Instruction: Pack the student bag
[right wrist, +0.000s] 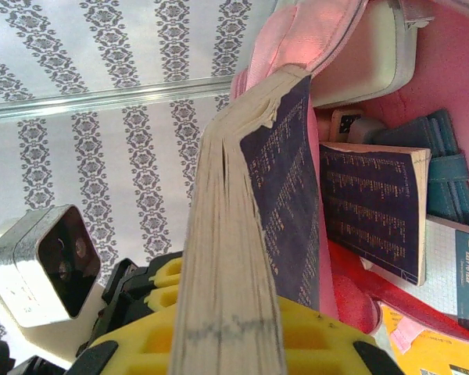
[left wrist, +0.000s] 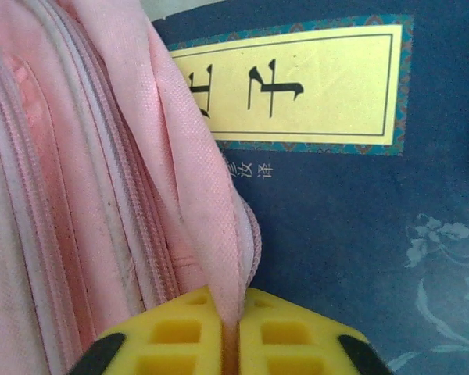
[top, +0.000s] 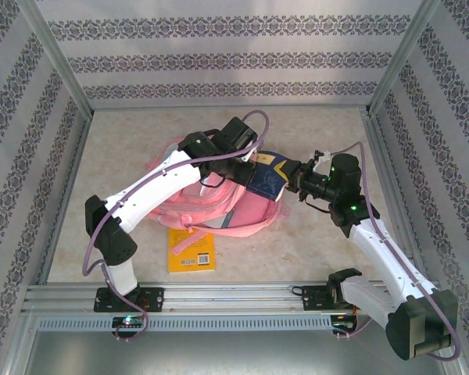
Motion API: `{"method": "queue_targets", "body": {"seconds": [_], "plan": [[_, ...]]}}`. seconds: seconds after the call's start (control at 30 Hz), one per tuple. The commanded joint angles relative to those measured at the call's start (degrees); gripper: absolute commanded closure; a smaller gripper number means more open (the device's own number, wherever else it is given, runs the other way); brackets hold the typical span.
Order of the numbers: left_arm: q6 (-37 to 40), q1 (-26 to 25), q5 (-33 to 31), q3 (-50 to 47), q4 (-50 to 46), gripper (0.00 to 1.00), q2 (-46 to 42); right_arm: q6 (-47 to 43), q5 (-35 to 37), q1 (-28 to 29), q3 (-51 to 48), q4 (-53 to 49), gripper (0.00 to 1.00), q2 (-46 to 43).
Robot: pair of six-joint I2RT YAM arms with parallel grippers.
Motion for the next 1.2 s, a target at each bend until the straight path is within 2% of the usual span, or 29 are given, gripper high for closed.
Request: {"method": "queue_targets", "body": {"seconds": [0.0, 0.07, 0.23, 0.33, 0.43, 0.57, 0.8, 1.0, 1.17], "plan": [[2.46, 0.13, -0.26, 0.94, 0.55, 1.0, -1.41, -2.5, -1.04, 1.01, 1.68, 3.14, 1.0, -1.79], [2.33, 1.42, 0.25, 1.44, 1.08, 1.0, -2.57, -5.7, -0.77, 0.88, 2.49, -0.62, 1.0, -2.15], [2.38, 5.07, 0.67, 5.23, -0.6, 1.0, -5.63, -18.93, 2.06, 0.85, 4.9, -18.57, 1.0, -3.71], [3.08, 5.57, -2.0, 6.73, -1.32, 1.0, -8.03, -23.93, 3.78, 0.98, 3.91, -24.69, 1.0, -4.83], [3.08, 5.84, -3.87, 7.08, -1.15, 1.0, -10.49, -25.9, 4.94, 1.09, 1.64, -26.38, 1.0, -5.81], [3.86, 6.09, -6.44, 7.28, -1.7, 1.0, -12.57, -26.86, 4.97, 1.49, -1.17, -23.83, 1.0, -6.37], [5.44, 6.87, -7.99, 6.04, -1.69, 1.0, -15.09, -20.68, 3.92, 5.11, -1.94, -9.49, 1.0, -3.66], [5.38, 8.59, -6.73, 5.07, -0.42, 1.0, -16.3, -18.78, 9.07, 12.53, 1.14, -0.38, 1.0, 4.7], [5.2, 10.15, -5.22, 4.89, 0.3, 1.0, -16.65, -16.21, 13.06, 15.95, 3.83, 7.94, 1.0, 13.88]]}}
